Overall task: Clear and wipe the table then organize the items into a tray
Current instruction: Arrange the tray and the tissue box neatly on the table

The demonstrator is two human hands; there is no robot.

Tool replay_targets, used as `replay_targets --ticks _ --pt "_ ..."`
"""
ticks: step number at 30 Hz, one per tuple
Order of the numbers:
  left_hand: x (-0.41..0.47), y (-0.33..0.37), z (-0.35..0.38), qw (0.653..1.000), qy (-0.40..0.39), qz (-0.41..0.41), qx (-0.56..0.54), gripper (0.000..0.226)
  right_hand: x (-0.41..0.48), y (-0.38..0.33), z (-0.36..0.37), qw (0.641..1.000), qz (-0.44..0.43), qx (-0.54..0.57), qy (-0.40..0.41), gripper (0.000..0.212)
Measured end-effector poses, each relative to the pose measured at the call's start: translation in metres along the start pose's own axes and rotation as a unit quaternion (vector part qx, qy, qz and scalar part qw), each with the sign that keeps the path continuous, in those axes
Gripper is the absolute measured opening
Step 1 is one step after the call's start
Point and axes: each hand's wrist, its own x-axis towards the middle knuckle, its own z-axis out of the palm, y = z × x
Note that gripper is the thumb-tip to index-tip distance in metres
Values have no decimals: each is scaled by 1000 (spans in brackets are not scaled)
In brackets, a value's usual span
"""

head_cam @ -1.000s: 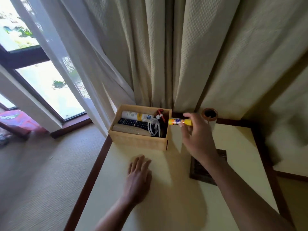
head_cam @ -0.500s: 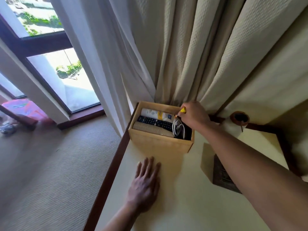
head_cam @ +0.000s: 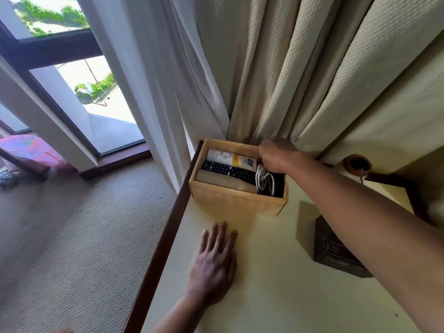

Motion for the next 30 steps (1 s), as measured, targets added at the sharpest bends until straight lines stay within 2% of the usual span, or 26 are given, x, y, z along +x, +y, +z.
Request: replay_targets --ticks 4,7,10,12,13,16,19,21,22,24,26,28,30 --pt "0 0 2 1000 1 -1 1 60 -1 2 6 999 -10 -24 45 16" --pt "0 -1 3 1000 -1 3 2 61 -2 6 15 997 -3 -18 74 19" --pt "0 -1 1 1000 0 3 3 61 -6 10 24 997 -16 -33 68 22" --pt "0 -1 1 1000 0 0 3 60 -18 12 30 996 0 41 85 27" --pt "0 -2 2 1000 0 -1 1 60 -29 13 34 986 19 109 125 29" --pt "1 -3 3 1000 1 2 -3 61 -80 13 49 920 96 293 244 31" --pt "1 -4 5 1000 -11 1 4 61 -144 14 73 903 129 326 247 29" --pt "2 -2 5 1000 -14 -4 14 60 -184 18 92 901 188 283 270 29" --pt "4 1 3 1000 -15 -11 18 61 -202 21 101 900 240 251 264 34" --pt "9 11 -1 999 -21 -38 14 65 -228 30 120 880 357 236 207 57" --pt "14 24 -2 998 -12 -58 11 61 -247 37 134 839 429 297 153 76" --pt "17 38 2 998 -12 -65 11 61 -253 38 143 807 431 378 140 80" --pt "19 54 8 998 -21 -63 6 68 -252 35 145 810 396 409 142 81"
